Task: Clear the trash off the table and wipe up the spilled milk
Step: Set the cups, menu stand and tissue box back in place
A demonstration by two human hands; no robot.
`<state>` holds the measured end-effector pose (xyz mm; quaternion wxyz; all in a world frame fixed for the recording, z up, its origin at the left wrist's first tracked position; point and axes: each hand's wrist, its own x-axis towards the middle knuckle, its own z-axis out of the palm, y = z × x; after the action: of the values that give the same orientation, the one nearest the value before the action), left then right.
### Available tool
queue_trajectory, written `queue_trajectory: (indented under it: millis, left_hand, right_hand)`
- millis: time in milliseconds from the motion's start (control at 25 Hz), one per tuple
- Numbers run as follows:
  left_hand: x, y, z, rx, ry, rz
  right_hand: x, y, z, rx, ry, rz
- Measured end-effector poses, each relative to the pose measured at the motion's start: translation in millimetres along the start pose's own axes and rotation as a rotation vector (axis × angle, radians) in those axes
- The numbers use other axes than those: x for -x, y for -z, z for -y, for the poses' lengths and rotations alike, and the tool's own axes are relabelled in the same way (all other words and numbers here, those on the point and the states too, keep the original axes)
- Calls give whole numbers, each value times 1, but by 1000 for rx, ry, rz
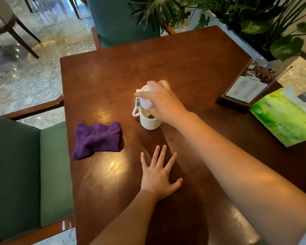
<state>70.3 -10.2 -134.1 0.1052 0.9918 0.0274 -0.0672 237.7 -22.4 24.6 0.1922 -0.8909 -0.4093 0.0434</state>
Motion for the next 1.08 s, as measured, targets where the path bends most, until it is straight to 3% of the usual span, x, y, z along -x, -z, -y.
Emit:
queue_trajectory:
  millis: [400,520,800,960,1080]
  left_hand:
    - [-1,3,0,-23,-5,7]
    - [0,3,0,-46,-9,9]
    - [-28,18,-39,-83,43,39]
    - [-44,-2,-84,-27,-43,-11]
    - [-47,-19,-91,-92,-62,-2]
  right_hand:
    - [14,-11,-16,175,82,73]
    - [31,-1,-35,161,70,23]
    - [77,36,-96,179,-97,-152]
    - [93,73,-149,278,-223,-371]
    - [98,98,-193,484,-368,-322]
